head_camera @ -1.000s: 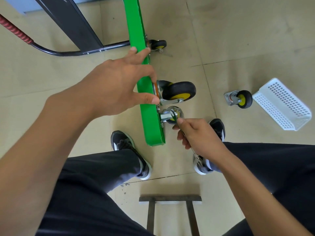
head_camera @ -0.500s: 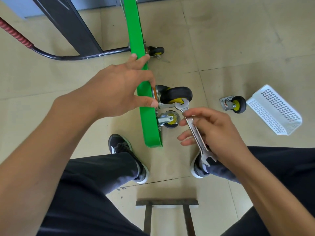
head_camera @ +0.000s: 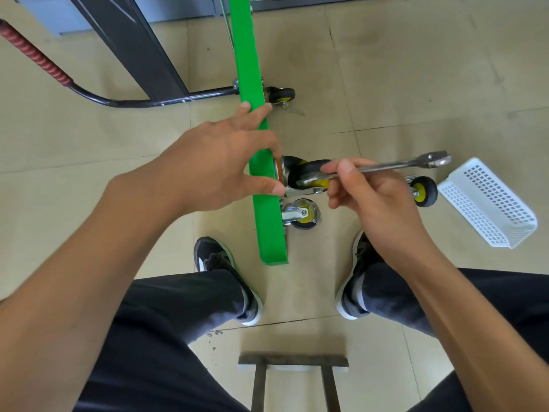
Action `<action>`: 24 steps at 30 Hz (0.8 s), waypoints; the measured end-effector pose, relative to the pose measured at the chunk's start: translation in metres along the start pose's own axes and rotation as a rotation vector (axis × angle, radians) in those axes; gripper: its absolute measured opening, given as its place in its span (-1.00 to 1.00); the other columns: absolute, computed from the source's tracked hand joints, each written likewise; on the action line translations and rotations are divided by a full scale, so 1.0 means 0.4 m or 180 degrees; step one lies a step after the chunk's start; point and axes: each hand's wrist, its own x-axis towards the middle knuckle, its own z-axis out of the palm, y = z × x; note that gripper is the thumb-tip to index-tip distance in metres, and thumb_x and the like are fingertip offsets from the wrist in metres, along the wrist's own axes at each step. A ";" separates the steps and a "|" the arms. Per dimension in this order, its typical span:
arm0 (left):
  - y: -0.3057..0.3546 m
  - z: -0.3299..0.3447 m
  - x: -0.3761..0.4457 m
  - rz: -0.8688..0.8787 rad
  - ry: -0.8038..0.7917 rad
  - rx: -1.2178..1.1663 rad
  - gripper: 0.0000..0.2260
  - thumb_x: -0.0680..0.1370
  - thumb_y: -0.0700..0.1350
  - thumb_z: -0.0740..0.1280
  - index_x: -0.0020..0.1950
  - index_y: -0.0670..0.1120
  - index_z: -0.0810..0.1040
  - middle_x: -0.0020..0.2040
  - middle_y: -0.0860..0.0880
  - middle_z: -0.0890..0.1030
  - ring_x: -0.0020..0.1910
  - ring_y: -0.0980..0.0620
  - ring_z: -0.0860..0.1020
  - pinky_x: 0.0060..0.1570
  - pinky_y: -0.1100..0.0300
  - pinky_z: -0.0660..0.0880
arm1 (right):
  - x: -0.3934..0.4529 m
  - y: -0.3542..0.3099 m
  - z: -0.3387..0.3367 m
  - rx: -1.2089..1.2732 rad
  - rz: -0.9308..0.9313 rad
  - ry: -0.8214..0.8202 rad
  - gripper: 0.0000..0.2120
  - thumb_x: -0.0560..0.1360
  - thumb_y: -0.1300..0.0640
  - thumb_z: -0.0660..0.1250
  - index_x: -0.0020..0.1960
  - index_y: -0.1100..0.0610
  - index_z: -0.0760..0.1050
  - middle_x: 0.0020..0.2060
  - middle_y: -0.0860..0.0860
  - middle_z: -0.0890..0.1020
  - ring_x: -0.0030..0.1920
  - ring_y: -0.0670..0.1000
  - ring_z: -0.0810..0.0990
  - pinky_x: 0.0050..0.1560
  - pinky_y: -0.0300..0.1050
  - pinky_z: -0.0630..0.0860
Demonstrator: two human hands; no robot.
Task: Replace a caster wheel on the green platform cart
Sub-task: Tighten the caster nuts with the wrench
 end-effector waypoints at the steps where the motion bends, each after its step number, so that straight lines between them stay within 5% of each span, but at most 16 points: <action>1: 0.001 -0.001 0.000 -0.0027 0.0004 -0.0016 -0.47 0.42 0.37 0.26 0.32 0.17 0.42 0.64 0.07 -0.04 0.62 0.02 0.00 0.42 -0.03 0.25 | 0.014 -0.007 0.000 -0.0366 -0.0108 0.0017 -0.71 0.66 0.01 0.23 0.03 0.19 0.64 -0.28 0.00 0.60 -0.24 0.03 0.62 -0.05 0.08 0.63; 4: 0.001 -0.008 0.002 -0.0201 0.0070 -0.0032 -0.37 0.44 0.33 0.32 0.44 0.12 0.31 0.64 0.12 -0.01 0.55 -0.06 0.22 0.33 -0.02 0.33 | 0.058 -0.031 -0.004 -0.1021 -0.0268 -0.0040 -0.74 0.66 -0.02 0.23 0.12 0.09 0.62 -0.23 -0.12 0.60 -0.22 -0.09 0.67 -0.09 -0.15 0.61; 7: -0.005 -0.014 0.003 -0.0338 0.0081 -0.0031 -0.29 0.44 0.32 0.33 0.52 0.12 0.24 0.64 0.14 -0.01 0.46 -0.12 0.34 0.32 -0.05 0.37 | 0.096 -0.047 -0.005 -0.1234 -0.0270 -0.0191 -0.75 0.67 0.01 0.21 0.19 0.12 0.56 -0.10 0.00 0.60 -0.17 -0.11 0.69 -0.02 -0.11 0.65; 10: -0.009 -0.015 0.005 -0.0337 0.0049 -0.0071 -0.27 0.45 0.32 0.33 0.55 0.13 0.20 0.64 0.16 -0.04 0.51 -0.09 0.28 0.36 -0.05 0.36 | 0.120 -0.055 -0.002 -0.1305 -0.0349 -0.0276 -0.79 0.68 0.02 0.19 0.16 0.10 0.53 -0.10 -0.01 0.59 -0.12 -0.11 0.68 0.00 0.02 0.67; 13: -0.008 -0.012 0.009 -0.0265 0.0050 -0.0137 -0.26 0.46 0.30 0.33 0.57 0.11 0.17 0.64 0.15 -0.08 0.60 0.10 0.02 0.43 -0.01 0.26 | 0.139 -0.056 0.007 -0.1408 -0.0452 -0.0303 -0.75 0.68 -0.01 0.19 0.16 0.13 0.53 -0.05 -0.10 0.54 -0.09 -0.05 0.66 0.00 0.08 0.66; 17: -0.011 -0.012 0.016 -0.0235 0.0045 -0.0248 -0.23 0.45 0.30 0.35 0.58 0.10 0.15 0.64 0.16 -0.10 0.59 0.18 -0.09 0.46 0.04 0.21 | 0.166 -0.065 0.036 -0.1213 -0.0506 -0.0393 -0.85 0.67 0.10 0.21 0.10 0.15 0.51 0.03 0.07 0.54 -0.06 -0.06 0.63 0.02 -0.09 0.67; 20: -0.012 -0.011 0.018 -0.0249 0.0023 -0.0297 -0.20 0.44 0.31 0.34 0.59 0.11 0.10 0.63 0.18 -0.13 0.59 0.17 -0.07 0.45 0.04 0.23 | 0.180 -0.072 0.058 -0.0961 -0.0525 -0.0411 -0.97 0.65 0.19 0.24 0.07 0.10 0.45 -0.08 -0.04 0.56 -0.10 -0.10 0.64 -0.04 -0.26 0.63; 24: -0.023 -0.008 0.015 -0.0195 0.0055 -0.0386 -0.20 0.44 0.31 0.33 0.60 0.12 0.09 0.63 0.19 -0.13 0.58 0.21 -0.08 0.45 0.07 0.22 | 0.199 -0.096 0.071 -0.0825 -0.0666 -0.0353 -0.85 0.63 0.23 0.30 0.13 0.06 0.37 -0.09 0.00 0.59 -0.16 -0.10 0.66 -0.09 -0.24 0.63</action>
